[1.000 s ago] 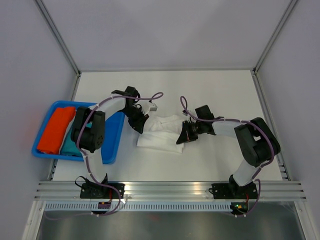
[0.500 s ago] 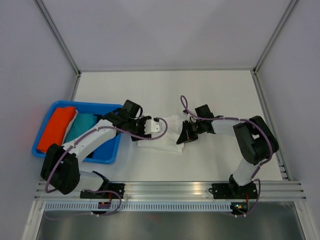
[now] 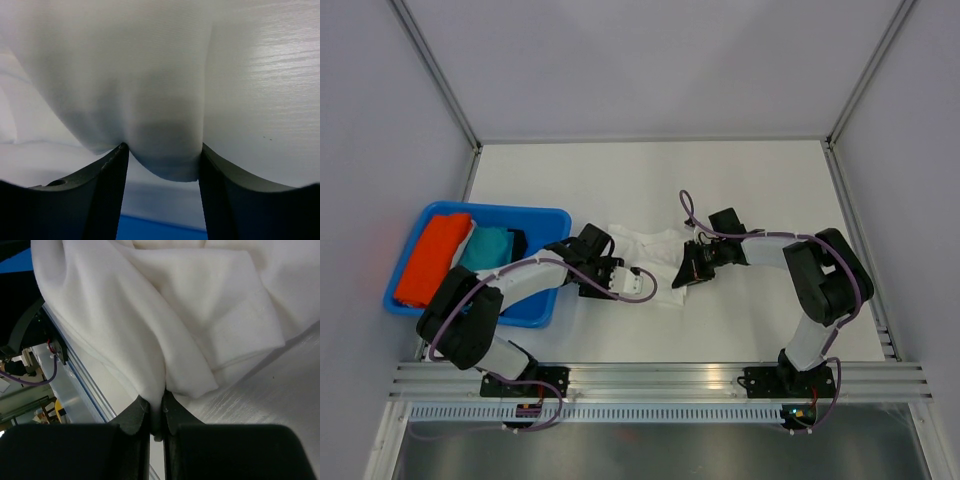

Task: Roll the t-shirts
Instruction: Roll the tshirt, then place the rolled tshirt into the container

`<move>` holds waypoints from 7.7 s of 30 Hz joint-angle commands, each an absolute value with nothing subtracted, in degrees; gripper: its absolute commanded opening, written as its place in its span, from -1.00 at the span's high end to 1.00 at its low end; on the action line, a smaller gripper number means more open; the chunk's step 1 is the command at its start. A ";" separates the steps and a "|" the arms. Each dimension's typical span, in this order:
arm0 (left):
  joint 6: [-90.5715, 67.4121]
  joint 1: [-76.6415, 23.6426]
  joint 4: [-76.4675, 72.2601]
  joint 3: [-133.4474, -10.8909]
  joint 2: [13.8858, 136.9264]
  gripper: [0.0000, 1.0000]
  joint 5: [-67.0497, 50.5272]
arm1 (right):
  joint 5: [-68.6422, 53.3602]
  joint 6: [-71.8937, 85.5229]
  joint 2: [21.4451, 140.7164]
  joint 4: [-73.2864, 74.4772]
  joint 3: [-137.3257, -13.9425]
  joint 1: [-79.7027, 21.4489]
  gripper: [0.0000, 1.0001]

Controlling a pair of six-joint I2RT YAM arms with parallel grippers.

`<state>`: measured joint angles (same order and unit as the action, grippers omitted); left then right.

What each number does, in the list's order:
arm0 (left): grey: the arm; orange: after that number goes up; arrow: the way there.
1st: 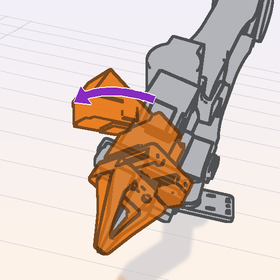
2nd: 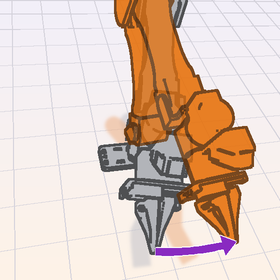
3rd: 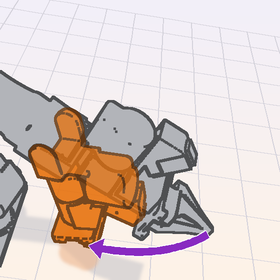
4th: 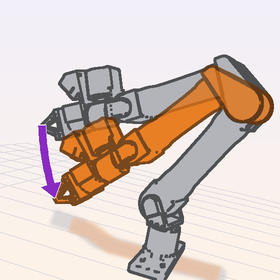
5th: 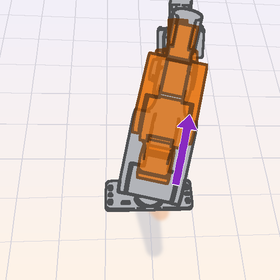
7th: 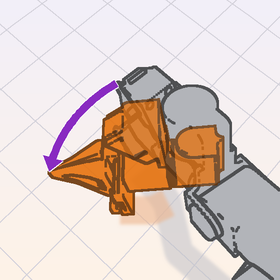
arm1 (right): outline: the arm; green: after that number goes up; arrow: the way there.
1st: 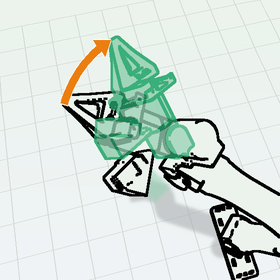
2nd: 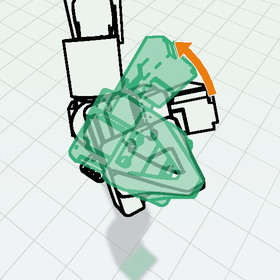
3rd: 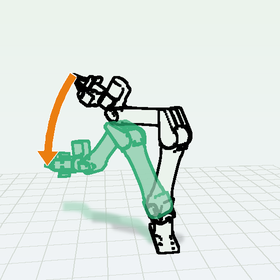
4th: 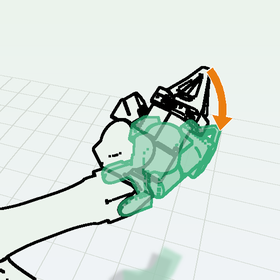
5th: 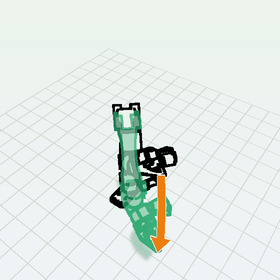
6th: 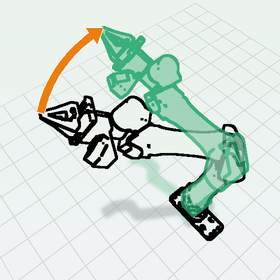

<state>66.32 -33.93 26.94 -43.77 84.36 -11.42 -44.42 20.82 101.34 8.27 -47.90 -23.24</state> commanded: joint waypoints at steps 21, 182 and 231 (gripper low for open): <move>63.28 -26.46 50.00 -65.02 94.83 0.95 -28.38 | -30.06 -3.04 78.94 18.99 -49.76 -21.70 -0.18; 54.32 -48.69 40.26 -73.92 104.85 -1.00 -11.78 | -37.97 24.96 98.88 6.15 -44.56 -15.73 0.92; 43.71 -44.39 32.07 -72.59 106.61 0.95 -4.75 | -32.35 18.11 89.12 17.67 -47.29 -13.27 0.16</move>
<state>52.38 -46.96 28.05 -68.77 105.16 -6.04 -33.69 18.22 91.15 18.02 -47.40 -13.91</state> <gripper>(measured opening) 0.256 0.418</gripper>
